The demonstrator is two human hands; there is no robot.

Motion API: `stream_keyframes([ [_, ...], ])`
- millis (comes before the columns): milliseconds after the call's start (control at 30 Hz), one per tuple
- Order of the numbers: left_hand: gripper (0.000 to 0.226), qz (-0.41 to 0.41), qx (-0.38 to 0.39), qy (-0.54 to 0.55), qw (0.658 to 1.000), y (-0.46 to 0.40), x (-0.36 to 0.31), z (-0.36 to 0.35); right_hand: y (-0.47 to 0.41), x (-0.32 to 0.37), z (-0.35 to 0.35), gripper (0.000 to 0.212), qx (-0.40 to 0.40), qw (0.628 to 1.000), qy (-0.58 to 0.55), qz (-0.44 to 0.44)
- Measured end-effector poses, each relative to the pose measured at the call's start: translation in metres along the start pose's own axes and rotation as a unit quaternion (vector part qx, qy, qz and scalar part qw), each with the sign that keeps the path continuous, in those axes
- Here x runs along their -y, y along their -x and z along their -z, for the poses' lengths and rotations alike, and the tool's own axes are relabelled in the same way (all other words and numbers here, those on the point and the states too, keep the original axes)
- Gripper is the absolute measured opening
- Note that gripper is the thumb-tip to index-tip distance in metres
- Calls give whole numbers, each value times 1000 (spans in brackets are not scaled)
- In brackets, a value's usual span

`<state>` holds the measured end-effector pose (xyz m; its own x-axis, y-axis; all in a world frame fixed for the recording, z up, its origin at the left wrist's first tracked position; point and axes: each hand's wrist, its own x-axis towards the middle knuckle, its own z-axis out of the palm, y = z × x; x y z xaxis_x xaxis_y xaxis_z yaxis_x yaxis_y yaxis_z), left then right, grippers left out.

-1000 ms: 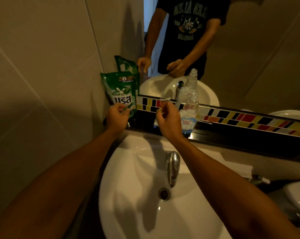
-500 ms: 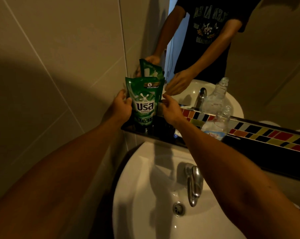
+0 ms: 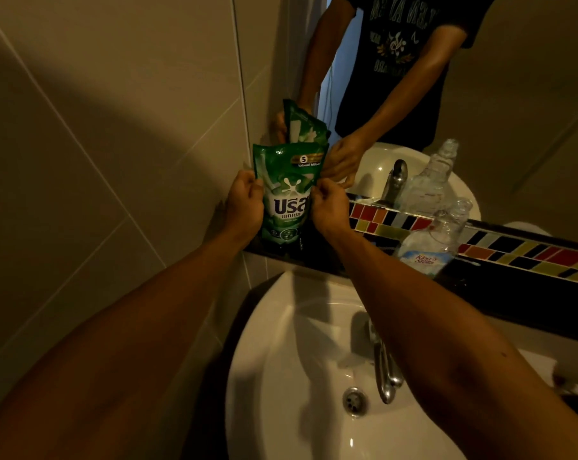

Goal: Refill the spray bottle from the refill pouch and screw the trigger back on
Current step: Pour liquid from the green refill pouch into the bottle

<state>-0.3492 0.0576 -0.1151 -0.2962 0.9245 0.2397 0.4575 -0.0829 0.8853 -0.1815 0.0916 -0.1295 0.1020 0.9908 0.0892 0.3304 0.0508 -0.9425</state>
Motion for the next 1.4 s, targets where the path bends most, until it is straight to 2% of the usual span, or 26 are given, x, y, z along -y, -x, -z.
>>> stream_keyframes([
  [200, 13, -5, 28, 129, 991, 17, -31, -5, 30, -2, 18, 13, -33, 997, -62, -11],
  [467, 13, -50, 111, 158, 980, 45, -88, -12, 85, 4, 77, 20, -84, 986, -144, -31],
  [600, 16, -68, 165, 190, 965, 64, -122, -24, 114, 11, 113, 21, -78, 979, -181, -56],
  [667, 18, -66, 178, 205, 960, 74, -136, -28, 127, 14, 127, 14, -51, 966, -240, -81],
  [833, 16, -43, 199, 217, 955, 87, -165, -36, 156, 8, 151, 48, 44, 951, -287, -107],
  [1000, 12, 7, 188, 234, 954, 93, -194, -47, 164, 8, 161, 46, 52, 950, -297, -86],
  [1067, 11, 36, 180, 241, 953, 96, -203, -50, 165, 8, 167, 54, 40, 948, -310, -54],
  [1133, 11, 59, 158, 236, 957, 98, -212, -55, 168, 5, 175, 73, 37, 951, -305, -16],
  [1233, 11, 92, 123, 222, 963, 99, -219, -59, 175, 4, 182, 111, 54, 962, -268, 21],
  [1267, 12, 101, 120, 221, 963, 100, -220, -61, 177, 3, 184, 117, 59, 964, -256, 29],
  [1400, 13, 129, 117, 218, 960, 104, -225, -67, 182, 4, 186, 113, 66, 967, -243, 45],
])
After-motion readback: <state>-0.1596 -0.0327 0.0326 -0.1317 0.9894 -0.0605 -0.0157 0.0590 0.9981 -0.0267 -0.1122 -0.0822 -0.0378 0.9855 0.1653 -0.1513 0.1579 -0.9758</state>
